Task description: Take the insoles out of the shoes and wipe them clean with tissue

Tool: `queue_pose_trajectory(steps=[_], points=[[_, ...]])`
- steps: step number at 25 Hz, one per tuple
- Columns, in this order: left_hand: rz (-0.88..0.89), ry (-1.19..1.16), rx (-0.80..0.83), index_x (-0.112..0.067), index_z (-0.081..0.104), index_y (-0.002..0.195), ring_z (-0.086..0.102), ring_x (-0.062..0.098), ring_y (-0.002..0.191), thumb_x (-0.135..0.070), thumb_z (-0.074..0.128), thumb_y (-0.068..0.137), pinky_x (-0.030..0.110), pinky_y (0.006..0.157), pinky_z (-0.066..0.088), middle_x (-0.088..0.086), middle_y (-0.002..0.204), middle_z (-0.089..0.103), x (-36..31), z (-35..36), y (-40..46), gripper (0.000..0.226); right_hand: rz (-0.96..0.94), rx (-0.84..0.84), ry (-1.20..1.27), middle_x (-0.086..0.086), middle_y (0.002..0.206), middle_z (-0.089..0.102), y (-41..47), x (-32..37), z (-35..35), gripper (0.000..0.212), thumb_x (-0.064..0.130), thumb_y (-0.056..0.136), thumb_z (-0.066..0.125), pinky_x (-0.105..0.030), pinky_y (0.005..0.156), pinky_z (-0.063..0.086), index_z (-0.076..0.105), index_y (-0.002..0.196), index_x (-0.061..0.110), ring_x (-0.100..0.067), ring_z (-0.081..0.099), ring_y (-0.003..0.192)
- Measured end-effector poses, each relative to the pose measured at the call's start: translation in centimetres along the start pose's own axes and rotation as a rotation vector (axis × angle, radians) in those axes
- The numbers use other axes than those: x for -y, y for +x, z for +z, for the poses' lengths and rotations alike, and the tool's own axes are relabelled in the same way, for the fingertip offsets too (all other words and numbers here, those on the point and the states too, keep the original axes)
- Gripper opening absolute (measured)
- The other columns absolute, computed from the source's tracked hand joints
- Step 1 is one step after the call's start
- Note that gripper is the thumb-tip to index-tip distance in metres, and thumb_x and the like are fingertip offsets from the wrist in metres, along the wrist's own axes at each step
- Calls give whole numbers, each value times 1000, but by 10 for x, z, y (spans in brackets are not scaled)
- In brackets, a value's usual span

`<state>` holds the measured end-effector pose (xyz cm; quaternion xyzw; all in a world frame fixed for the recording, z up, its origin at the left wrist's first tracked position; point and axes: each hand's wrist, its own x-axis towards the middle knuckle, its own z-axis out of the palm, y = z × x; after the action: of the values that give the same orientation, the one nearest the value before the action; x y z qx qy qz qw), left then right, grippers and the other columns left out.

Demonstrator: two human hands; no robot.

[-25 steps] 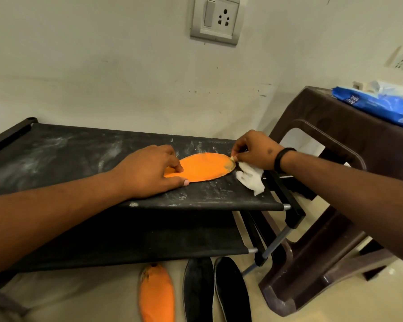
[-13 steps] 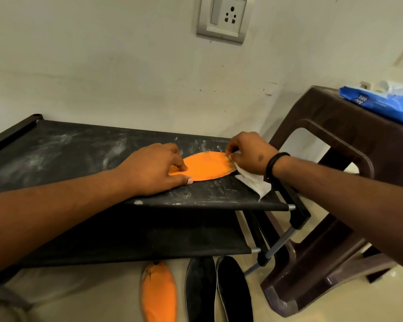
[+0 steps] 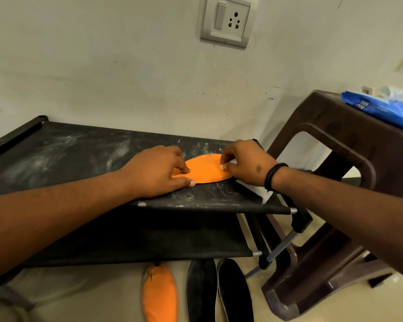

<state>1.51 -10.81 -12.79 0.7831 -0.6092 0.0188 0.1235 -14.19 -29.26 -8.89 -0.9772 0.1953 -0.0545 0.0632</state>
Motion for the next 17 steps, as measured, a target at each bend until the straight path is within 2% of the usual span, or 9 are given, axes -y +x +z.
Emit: queue_pose_trajectory(steps=[3, 6, 9, 14, 17], points=[[-6, 12, 8, -37, 68, 126, 53, 9, 114, -69, 52, 89, 32, 89, 48, -12, 130, 55, -1, 0, -1, 52, 83, -9, -107, -7, 105, 68, -5, 4, 5, 15, 14, 89, 61, -40, 86, 56, 69, 101, 17, -24, 65, 93], [-9, 18, 5, -37, 68, 125, 53, 9, 114, -70, 52, 89, 32, 89, 48, -13, 130, 56, -1, 0, -1, 52, 17, -2, -210, -9, 96, 66, -18, 28, 19, 13, 12, 87, 58, -42, 79, 57, 66, 96, 14, -28, 64, 86], [-8, 18, -1, -37, 69, 124, 54, 9, 112, -70, 52, 89, 30, 86, 46, -13, 129, 56, -1, 0, -1, 51, -21, 3, -171, -6, 97, 66, -18, 32, 14, 15, 13, 87, 59, -39, 78, 56, 68, 98, 16, -26, 64, 88], [-4, 18, -4, -37, 68, 125, 54, 10, 113, -70, 51, 89, 30, 87, 46, -12, 130, 56, 0, 1, -2, 52, 156, -13, -170, -7, 94, 68, -8, 9, 5, 12, 12, 86, 57, -38, 73, 57, 67, 93, 14, -25, 64, 82], [-11, 18, 3, -38, 68, 125, 54, 11, 114, -71, 52, 89, 33, 90, 48, -12, 130, 56, 1, 2, -2, 51, 67, 10, -149, -6, 98, 67, -19, 29, 15, 16, 11, 86, 58, -36, 76, 56, 68, 98, 15, -25, 64, 87]])
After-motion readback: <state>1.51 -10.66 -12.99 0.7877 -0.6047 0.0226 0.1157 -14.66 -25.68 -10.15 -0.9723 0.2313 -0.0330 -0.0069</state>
